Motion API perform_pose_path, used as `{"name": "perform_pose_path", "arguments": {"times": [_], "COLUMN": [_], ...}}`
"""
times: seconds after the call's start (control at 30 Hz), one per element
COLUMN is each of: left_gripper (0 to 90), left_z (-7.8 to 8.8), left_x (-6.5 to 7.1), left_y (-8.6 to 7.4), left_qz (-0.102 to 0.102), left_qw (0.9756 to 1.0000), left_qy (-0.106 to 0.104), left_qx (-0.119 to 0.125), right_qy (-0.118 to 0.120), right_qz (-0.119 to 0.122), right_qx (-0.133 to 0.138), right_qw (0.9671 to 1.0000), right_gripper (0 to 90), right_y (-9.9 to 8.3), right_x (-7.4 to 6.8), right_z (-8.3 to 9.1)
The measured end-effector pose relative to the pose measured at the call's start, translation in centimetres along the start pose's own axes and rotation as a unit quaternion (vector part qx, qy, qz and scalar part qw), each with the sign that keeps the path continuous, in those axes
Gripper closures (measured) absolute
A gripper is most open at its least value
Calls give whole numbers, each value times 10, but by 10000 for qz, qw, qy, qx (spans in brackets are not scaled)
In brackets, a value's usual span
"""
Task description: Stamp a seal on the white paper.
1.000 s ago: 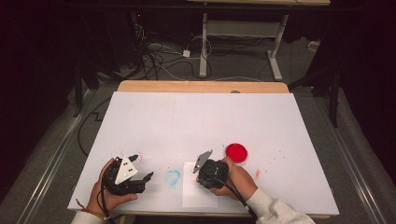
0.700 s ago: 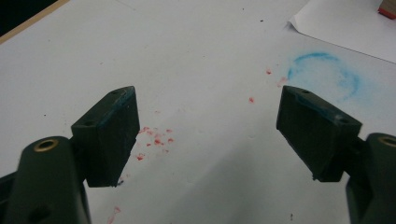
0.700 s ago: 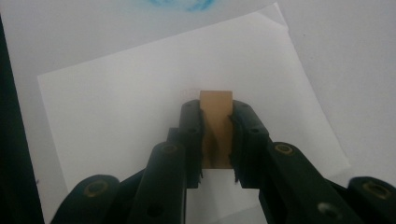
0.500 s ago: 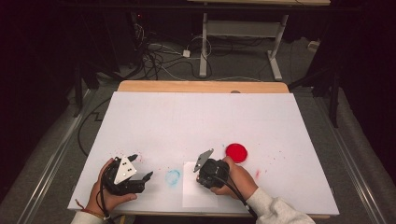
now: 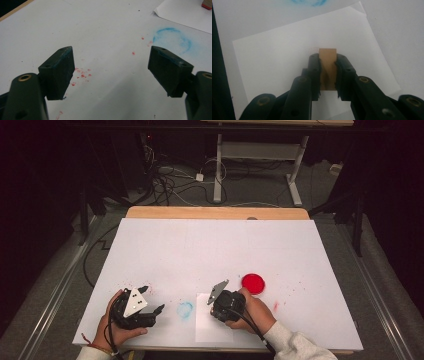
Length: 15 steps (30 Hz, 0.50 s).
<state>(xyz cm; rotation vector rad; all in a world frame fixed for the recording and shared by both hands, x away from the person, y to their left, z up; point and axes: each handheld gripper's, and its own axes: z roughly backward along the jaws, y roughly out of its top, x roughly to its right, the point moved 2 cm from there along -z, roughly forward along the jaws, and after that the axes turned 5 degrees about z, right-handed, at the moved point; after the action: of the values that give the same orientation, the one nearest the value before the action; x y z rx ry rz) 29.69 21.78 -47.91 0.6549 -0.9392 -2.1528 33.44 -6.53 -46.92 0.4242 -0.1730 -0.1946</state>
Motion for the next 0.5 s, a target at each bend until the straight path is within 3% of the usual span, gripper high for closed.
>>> {"name": "perform_pose_path", "arguments": {"times": [0.27,0.5], "left_gripper": [211,210], "left_z": [1,1], "left_x": [-1,-2], "left_y": [-1,-1], "left_qz": [2,-2], "left_qw": [10000,10000], "left_qy": [-1,-7], "left_qx": [19,15], "right_qy": [73,-73], "right_qz": [1,-106], "right_qx": [32,356], "right_qw": [10000,9993], "right_gripper": [763,762], "right_y": [-1,-2], "right_x": [2,8], "right_z": [3,25]}}
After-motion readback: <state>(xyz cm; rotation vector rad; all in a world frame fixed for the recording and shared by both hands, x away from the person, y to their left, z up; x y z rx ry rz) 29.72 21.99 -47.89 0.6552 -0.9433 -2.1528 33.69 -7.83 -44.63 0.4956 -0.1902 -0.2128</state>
